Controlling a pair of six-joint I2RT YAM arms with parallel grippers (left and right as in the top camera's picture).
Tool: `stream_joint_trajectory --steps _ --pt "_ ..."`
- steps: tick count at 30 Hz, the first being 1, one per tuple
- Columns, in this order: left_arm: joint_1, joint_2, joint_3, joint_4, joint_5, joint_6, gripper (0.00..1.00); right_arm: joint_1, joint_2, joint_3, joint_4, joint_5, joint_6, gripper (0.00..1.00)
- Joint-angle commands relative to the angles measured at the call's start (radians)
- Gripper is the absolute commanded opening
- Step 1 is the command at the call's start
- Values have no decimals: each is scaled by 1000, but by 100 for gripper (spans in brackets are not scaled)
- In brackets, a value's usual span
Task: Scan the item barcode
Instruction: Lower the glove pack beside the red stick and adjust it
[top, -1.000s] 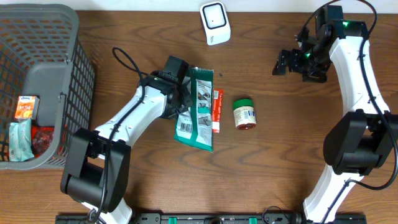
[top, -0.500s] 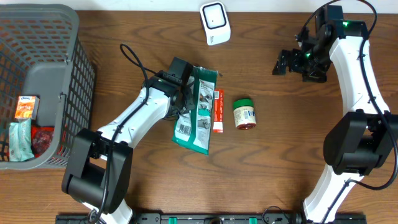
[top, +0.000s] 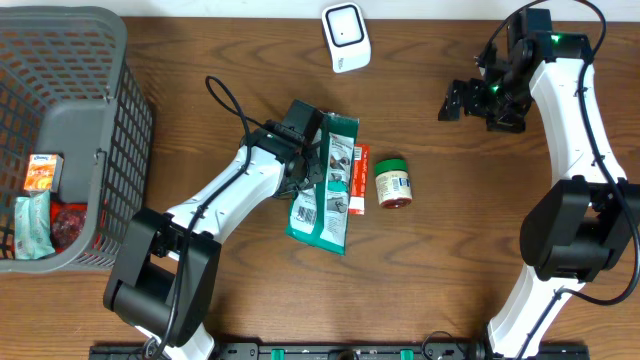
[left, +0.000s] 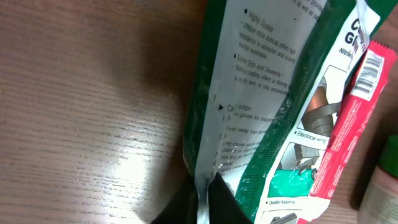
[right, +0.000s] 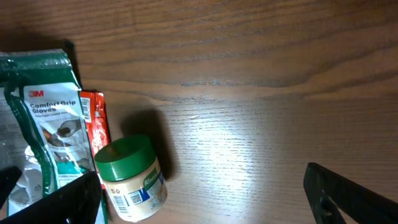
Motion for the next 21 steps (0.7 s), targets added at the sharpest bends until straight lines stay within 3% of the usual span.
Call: stream_joint_trajectory --steps 1,2,3,9,15,17,21 --pt "2 5 -9 1 -20 -22 29 -5 -2 16 0 -5 -2 99" --pt "2 2 -6 1 -20 -20 52 -5 -2 16 0 -5 -2 99" --pt "4 -2 0 1 -20 -6 56 -5 -2 16 0 -5 -2 99" --pt "8 -78 42 -3 -34 42 61 -5 -2 16 0 -5 -2 99" --pt "-2 -92 41 -30 137 169 7 -5 -2 16 0 -5 -2 99" --pt "-5 -84 32 -30 211 224 7 -4 -2 16 0 -5 -2 99" --pt "-10 -71 -18 -13 220 233 7 -5 -2 16 0 -5 -2 99"
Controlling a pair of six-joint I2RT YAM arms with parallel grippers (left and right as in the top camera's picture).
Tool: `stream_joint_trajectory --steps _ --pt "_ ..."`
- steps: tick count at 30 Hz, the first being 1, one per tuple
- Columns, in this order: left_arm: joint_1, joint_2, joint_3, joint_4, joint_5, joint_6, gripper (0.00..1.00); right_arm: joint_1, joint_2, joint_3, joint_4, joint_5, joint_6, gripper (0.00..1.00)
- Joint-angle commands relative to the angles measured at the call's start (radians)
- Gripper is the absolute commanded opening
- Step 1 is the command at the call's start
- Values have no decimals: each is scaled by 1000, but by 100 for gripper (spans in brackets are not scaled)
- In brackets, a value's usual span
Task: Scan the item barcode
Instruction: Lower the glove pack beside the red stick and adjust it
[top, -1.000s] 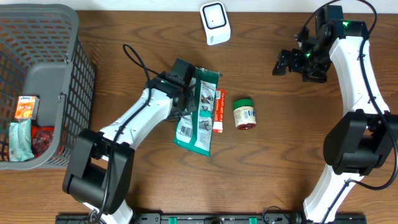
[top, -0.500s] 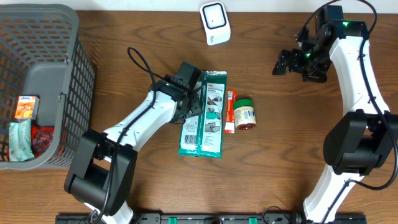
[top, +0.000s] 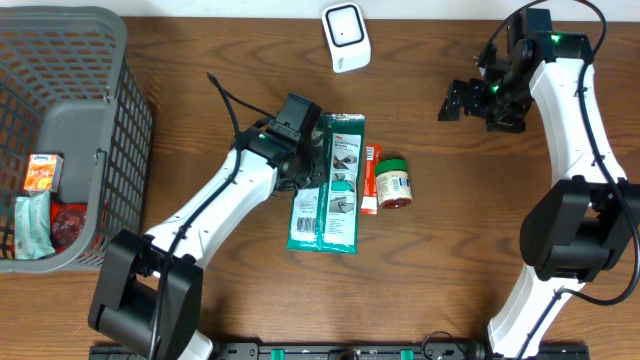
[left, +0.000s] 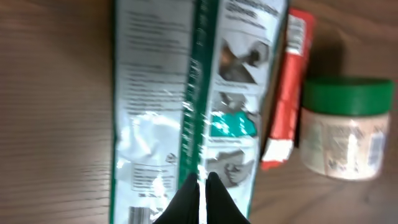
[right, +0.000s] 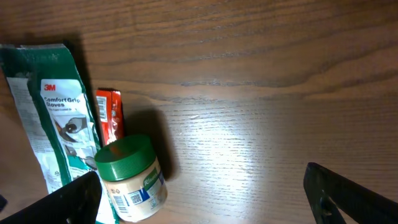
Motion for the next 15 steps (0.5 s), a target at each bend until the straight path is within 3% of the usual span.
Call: stream_joint_trajectory --steps 1,13,15 --pt "-8 21 -48 15 63 60 7 -5 -2 16 0 -5 -2 99" --pt "-46 70 -119 66 -10 60 8 -5 -2 16 0 -5 -2 99" --pt "-37 51 -90 51 -20 61 11 -5 -2 16 0 -5 -2 99"
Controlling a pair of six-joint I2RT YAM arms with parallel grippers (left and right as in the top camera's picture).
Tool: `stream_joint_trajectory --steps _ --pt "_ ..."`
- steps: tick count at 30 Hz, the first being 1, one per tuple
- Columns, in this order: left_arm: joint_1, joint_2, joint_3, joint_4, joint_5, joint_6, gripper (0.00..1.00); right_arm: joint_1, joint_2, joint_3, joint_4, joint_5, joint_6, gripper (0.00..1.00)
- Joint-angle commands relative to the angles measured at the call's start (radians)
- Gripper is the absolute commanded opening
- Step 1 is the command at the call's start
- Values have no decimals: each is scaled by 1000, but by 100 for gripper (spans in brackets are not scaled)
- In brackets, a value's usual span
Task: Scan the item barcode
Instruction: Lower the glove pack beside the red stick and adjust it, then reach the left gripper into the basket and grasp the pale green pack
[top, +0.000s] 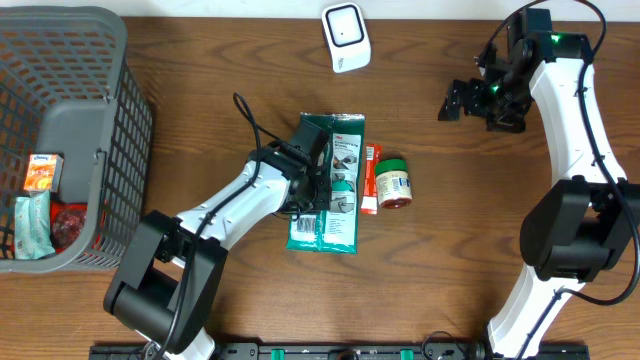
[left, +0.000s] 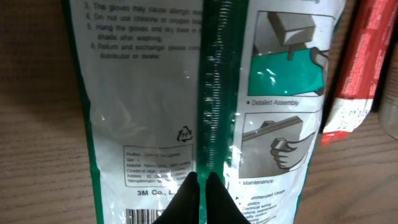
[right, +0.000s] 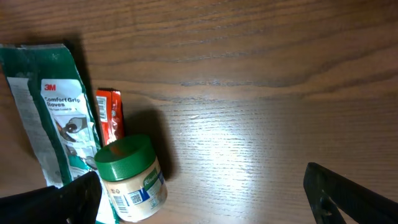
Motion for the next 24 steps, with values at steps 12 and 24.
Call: stream_joint_trajectory --steps 12,24 --pt "299 -257 566 -398 -364 47 58 -4 -2 16 0 -5 -2 99" --pt "903 -325 603 -482 -541 34 64 -4 -2 16 0 -5 -2 99"
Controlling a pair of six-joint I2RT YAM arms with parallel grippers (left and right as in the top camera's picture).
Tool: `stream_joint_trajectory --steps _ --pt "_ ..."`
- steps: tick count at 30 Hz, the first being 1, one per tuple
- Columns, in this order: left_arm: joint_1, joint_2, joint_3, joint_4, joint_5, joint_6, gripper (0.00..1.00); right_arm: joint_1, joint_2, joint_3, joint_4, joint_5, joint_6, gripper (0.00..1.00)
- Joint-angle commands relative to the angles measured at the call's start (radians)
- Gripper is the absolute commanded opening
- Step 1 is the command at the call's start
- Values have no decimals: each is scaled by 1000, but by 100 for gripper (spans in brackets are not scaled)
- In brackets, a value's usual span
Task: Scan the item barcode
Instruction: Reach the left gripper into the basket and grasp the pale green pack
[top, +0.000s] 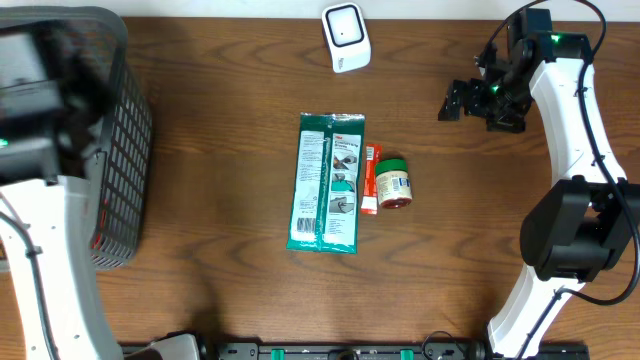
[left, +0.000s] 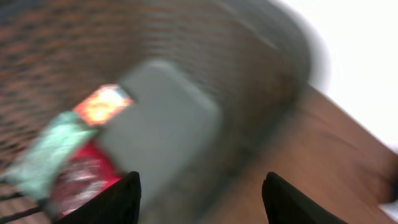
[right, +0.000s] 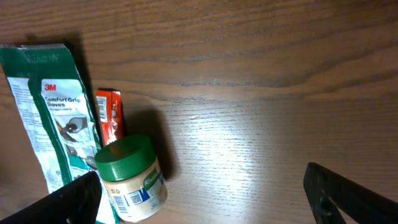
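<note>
The green 3M glove package (top: 328, 182) lies flat at the table's middle, its printed back up, and nothing holds it. A red carton (top: 367, 180) and a green-lidded jar (top: 393, 183) lie just to its right. The white scanner (top: 346, 38) stands at the far edge. My left gripper (left: 202, 199) is open and empty, raised over the grey basket (top: 128, 150) at the far left; its view is blurred. My right gripper (right: 202, 180) is open, hovering at the back right with the jar (right: 129, 177) and the package (right: 53, 118) in its view.
The basket (left: 273, 43) holds an orange box (left: 102, 102), a green pack (left: 50, 155) and a red item (left: 87, 180). The left arm hides much of the basket from overhead. Bare wood table (top: 220, 260) surrounds the three items.
My left gripper has let go of the glove package's centre seam, opened, and moved from the table's middle to above the basket at the left. The package lies where it was. The right arm has not moved.
My left gripper was shut on the glove package's seam while the package lay tilted over the red carton. Then the package lay straight beside the carton, still pinched. The pinch sat further down the seam after that. Now the package lies released and the left gripper is over the basket.
</note>
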Motion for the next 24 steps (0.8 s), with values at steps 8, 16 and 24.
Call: stream_joint_trajectory --steps 8,16,24 --pt "316 175 -100 -48 -78 18 70 -5 -2 16 0 -5 -2 99" --pt "342 335 -118 -24 -80 133 70 -5 -2 16 0 -5 -2 99" --pt "346 470 -154 5 -180 155 70 -5 -2 16 0 -5 -2 99"
